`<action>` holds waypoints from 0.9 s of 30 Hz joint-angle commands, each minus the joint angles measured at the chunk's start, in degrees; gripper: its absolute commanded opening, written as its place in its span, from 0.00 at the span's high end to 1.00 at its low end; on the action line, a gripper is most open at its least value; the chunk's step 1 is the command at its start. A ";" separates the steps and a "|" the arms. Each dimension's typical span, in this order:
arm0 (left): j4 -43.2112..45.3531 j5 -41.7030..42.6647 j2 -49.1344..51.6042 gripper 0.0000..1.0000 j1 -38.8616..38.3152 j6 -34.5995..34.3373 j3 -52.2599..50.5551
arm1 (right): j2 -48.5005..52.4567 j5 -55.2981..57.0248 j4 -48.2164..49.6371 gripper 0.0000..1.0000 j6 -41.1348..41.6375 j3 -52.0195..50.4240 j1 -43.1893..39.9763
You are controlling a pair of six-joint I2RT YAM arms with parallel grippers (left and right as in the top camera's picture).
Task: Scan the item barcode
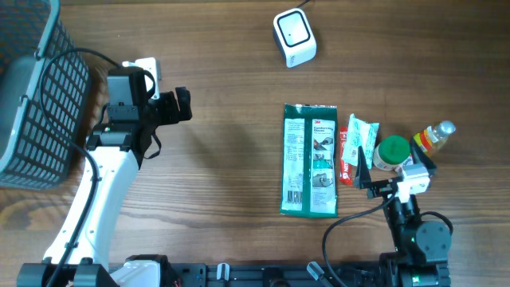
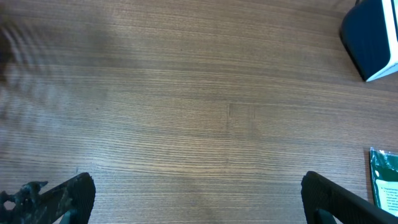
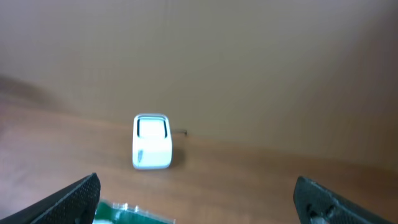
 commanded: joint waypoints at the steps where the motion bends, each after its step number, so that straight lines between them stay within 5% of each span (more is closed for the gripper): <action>1: 0.11 0.70 0.13 0.00 -0.15 0.46 0.20 | -0.59 1.18 -5.03 0.00 0.11 -0.07 -0.39; 5: 0.11 0.70 0.13 0.00 -0.15 0.46 0.20 | -0.59 3.58 -4.98 0.00 5.38 -0.07 -0.39; 23: -0.26 0.68 0.09 0.00 -0.07 0.46 0.17 | -0.50 2.71 -5.03 0.00 5.27 -0.07 -0.39; 27: -4.83 0.68 -6.43 0.00 -0.20 0.46 0.09 | -0.50 2.71 -5.03 0.00 5.27 -0.07 -0.39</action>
